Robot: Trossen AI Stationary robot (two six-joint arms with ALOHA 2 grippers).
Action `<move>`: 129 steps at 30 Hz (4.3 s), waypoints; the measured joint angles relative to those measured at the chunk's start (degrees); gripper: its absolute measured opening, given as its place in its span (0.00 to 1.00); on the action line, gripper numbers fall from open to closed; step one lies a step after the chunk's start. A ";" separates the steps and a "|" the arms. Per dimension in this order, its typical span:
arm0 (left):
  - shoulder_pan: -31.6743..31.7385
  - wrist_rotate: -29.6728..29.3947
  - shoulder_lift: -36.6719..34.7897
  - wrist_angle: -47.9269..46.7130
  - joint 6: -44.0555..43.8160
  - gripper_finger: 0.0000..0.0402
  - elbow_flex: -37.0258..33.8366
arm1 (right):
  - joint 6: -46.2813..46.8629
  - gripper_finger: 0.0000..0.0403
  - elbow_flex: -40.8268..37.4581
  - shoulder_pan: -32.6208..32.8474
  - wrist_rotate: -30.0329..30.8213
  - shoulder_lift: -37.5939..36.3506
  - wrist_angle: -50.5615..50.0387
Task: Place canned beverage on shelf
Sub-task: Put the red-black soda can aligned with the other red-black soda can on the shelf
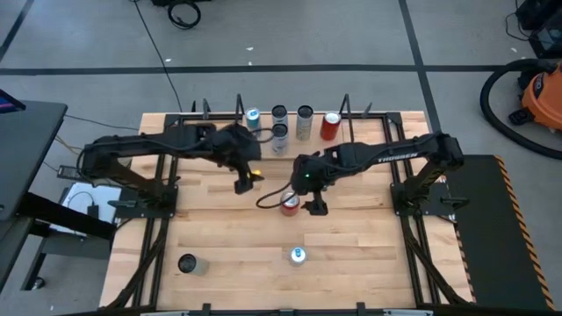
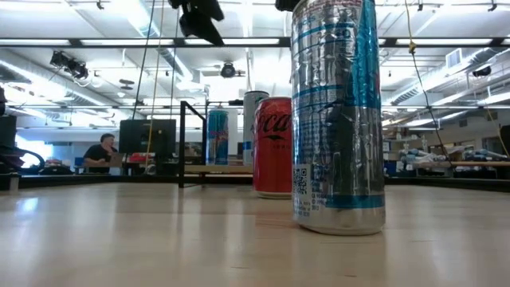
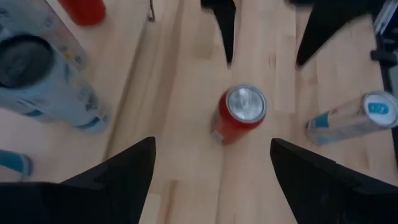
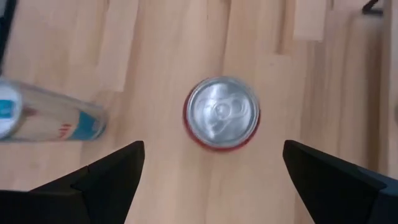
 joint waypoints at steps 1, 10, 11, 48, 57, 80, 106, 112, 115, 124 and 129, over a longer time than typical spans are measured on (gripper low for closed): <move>0.37 -0.05 -0.74 -0.26 0.22 0.79 0.01 | -0.61 0.97 -0.80 0.27 0.88 0.00 1.60; 1.85 -3.90 -5.04 -1.05 0.76 0.79 -3.80 | -3.24 0.97 -7.62 1.80 3.92 -0.07 14.81; 1.85 -4.30 -5.57 -1.02 0.62 0.79 -4.95 | -3.27 0.97 -8.14 1.96 4.38 -0.07 16.07; 3.95 -5.18 -13.05 22.09 1.88 0.79 -23.05 | -3.22 0.97 -23.77 2.99 10.98 -0.02 39.75; 4.41 -5.17 -13.05 22.08 2.04 0.79 -23.05 | -2.99 0.82 -23.77 2.99 11.03 -0.02 39.81; 3.99 -5.15 -13.03 20.71 1.45 0.79 -23.05 | -9.19 0.72 -18.41 -0.23 19.16 -22.45 17.83; 3.58 -5.13 -13.03 20.81 2.97 0.79 -23.05 | -19.13 0.72 -25.56 -29.12 1.72 -29.75 13.25; 3.58 -5.15 -13.03 20.77 2.97 0.79 -23.05 | -20.59 0.72 -29.09 -32.49 -1.42 -29.73 15.81; 3.60 -5.15 -13.03 20.79 2.95 0.79 -23.05 | -20.98 0.72 -30.96 -34.28 -1.46 -29.70 16.41; 3.59 -5.15 -13.03 20.83 2.95 0.79 -23.05 | -21.66 0.72 -34.15 -37.66 -3.02 -29.68 22.01; 3.60 -5.14 -13.03 20.83 2.95 0.79 -23.05 | -21.75 0.72 -35.47 -38.28 -3.83 -29.68 22.93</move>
